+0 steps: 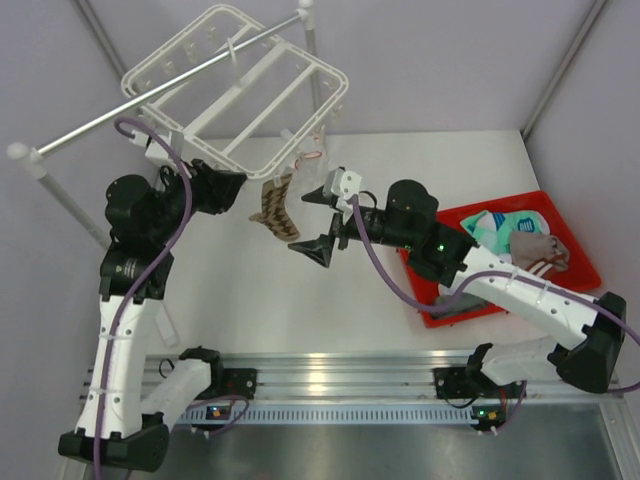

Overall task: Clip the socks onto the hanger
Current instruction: Open the clamp at the hanger.

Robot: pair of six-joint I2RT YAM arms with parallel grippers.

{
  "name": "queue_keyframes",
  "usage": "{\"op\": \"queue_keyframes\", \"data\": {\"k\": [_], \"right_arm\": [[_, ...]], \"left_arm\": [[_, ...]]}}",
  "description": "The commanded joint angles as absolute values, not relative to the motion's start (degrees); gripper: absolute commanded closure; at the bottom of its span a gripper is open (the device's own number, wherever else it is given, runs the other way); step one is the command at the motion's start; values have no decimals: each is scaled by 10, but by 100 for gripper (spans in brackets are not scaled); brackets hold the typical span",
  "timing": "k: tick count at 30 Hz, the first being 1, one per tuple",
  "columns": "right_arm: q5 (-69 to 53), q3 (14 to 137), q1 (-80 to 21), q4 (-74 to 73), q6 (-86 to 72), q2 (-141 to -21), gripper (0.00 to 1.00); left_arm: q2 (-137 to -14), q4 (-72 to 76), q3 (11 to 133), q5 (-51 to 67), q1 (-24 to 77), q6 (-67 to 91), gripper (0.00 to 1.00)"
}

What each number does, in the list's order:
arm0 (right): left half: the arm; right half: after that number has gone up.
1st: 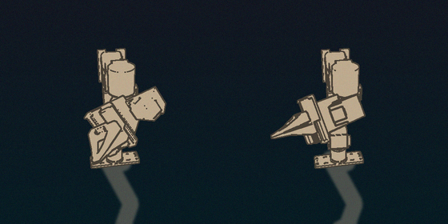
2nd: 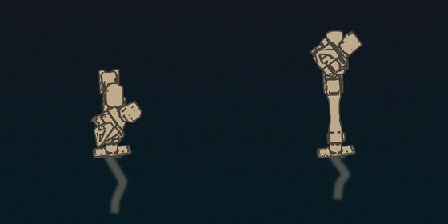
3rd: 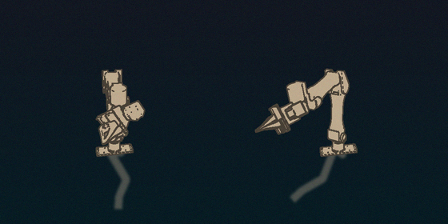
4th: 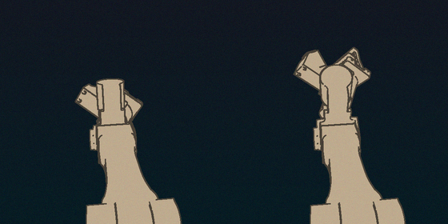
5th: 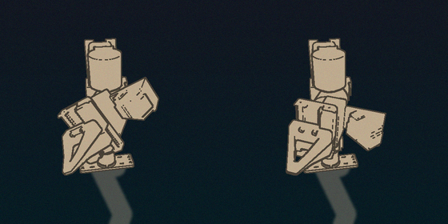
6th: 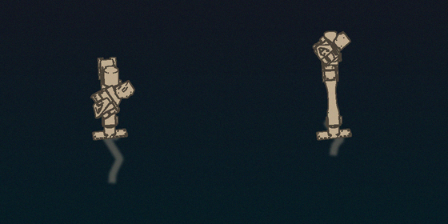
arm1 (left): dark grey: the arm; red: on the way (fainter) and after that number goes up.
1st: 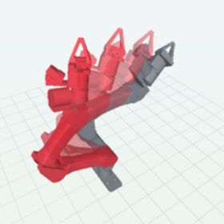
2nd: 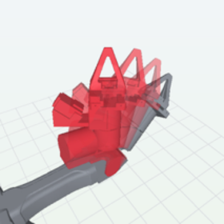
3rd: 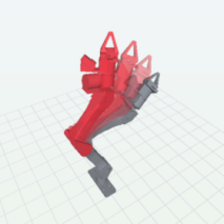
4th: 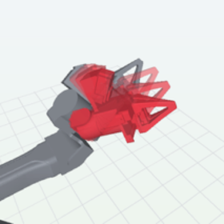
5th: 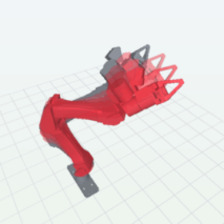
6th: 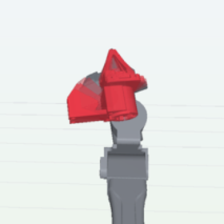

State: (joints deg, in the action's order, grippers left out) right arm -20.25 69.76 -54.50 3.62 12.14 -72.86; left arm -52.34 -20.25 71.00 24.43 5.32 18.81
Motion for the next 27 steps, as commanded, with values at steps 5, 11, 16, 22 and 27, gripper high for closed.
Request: {"op": "queue_keyframes", "data": {"k": [5, 11, 16, 22, 27], "right_arm": [[-253, 645, -555, 249, 9, -751, 2], [-260, 646, -581, 415, -28, -826, 12], [-225, 674, -608, 474, -46, -876, 22], [-87, 679, -613, 513, -21, -928, 42], [31, 694, -613, 534, -4, -964, 48]], "left_arm": [[-478, -210, 703, 247, 52, 207, 55], [-478, -210, 707, 258, 52, 221, 57], [-490, -210, 721, 262, 52, 221, 57], [-496, -214, 725, 258, 52, 222, 56], [-500, -215, 725, 256, 52, 222, 56]]}}
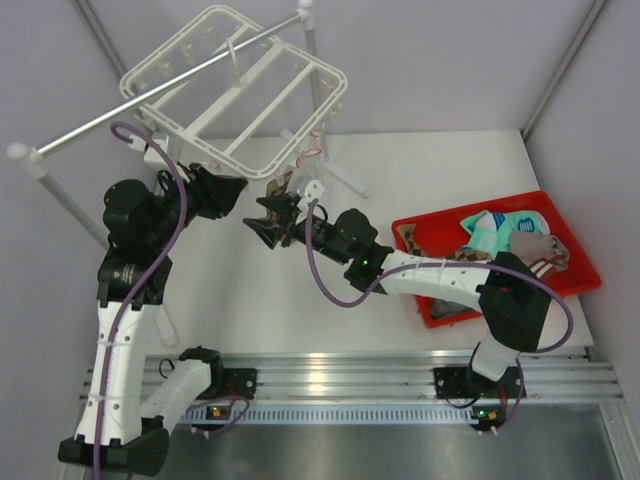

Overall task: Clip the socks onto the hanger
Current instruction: Open the clamp at the hanger.

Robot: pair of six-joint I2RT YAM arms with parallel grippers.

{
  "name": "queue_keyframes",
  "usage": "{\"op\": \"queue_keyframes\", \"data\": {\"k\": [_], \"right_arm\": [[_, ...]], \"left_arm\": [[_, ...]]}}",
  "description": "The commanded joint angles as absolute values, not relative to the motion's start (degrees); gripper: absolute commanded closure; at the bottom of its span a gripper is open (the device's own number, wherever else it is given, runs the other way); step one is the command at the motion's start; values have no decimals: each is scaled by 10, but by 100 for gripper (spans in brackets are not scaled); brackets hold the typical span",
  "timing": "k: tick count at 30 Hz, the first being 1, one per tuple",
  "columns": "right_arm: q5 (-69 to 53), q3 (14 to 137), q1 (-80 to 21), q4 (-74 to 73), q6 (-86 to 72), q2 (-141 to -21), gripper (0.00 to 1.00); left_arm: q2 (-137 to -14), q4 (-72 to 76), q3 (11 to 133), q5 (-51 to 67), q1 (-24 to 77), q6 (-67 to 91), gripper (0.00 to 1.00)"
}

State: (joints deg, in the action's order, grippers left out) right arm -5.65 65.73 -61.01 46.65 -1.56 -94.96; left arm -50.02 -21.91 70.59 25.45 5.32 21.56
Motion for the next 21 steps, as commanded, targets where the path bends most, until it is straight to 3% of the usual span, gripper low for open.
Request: {"op": "queue_keyframes", "data": {"k": [1, 15, 21], "right_arm": [[44, 696, -611, 539, 13, -975, 48], [46, 724, -597, 614, 40, -1034, 42], [28, 733, -592, 631, 41, -1049, 42]], "left_arm": [[-502, -216, 727, 256, 52, 222, 56], [-494, -260, 723, 254, 52, 199, 55], [-468, -312, 723, 195, 51, 172, 54]]}}
